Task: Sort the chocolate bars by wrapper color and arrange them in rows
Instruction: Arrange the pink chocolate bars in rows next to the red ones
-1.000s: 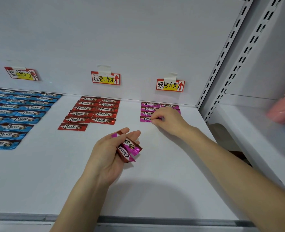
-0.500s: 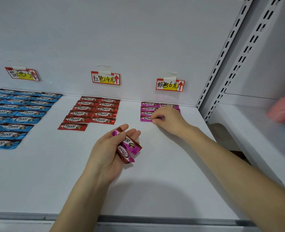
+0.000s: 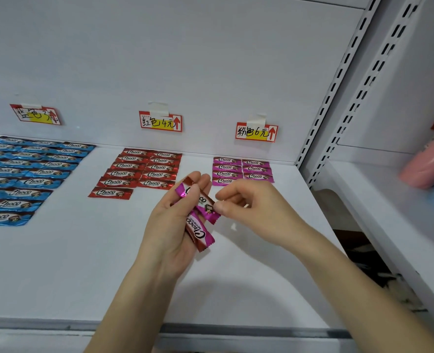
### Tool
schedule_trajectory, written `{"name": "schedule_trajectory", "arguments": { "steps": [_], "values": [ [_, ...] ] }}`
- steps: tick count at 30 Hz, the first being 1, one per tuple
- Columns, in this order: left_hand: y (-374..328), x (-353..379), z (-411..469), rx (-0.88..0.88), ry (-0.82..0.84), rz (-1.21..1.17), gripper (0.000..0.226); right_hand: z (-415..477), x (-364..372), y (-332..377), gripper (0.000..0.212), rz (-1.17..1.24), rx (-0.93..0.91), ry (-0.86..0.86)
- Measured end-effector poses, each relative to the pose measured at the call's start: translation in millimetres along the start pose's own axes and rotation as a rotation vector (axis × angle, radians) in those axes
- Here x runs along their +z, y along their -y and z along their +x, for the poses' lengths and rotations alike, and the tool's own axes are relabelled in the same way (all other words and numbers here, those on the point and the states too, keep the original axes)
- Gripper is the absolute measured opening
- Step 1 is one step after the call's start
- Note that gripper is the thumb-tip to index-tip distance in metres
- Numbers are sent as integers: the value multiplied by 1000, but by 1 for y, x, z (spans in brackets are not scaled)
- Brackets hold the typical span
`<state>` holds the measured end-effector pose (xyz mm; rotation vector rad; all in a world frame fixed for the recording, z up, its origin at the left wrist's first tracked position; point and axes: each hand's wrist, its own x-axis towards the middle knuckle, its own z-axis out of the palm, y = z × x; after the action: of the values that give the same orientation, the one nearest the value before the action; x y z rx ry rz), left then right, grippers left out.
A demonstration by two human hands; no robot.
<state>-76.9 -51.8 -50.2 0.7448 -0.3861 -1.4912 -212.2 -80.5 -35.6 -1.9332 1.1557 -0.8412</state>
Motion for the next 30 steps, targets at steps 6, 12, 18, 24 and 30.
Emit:
{"name": "schedule_trajectory", "arguments": {
  "steps": [6, 12, 18, 24, 30],
  "values": [
    [0, -5, -9, 36, -48, 163, 17, -10, -11, -3, 22, -20, -21, 18],
    [6, -3, -15, 15, -147, 204, 9, -19, -11, -13, 9, -343, -202, -196],
    [15, 2, -12, -19, -151, 159, 9, -21, -10, -22, 34, -635, -485, -229],
    [21, 11, -5, -53, -124, 147, 9, -20, -10, -34, 20, -728, -540, -292],
    [26, 8, 10, -168, -177, 153, 16, 4, -44, -51, 15, -579, -329, -186]
  ]
}}
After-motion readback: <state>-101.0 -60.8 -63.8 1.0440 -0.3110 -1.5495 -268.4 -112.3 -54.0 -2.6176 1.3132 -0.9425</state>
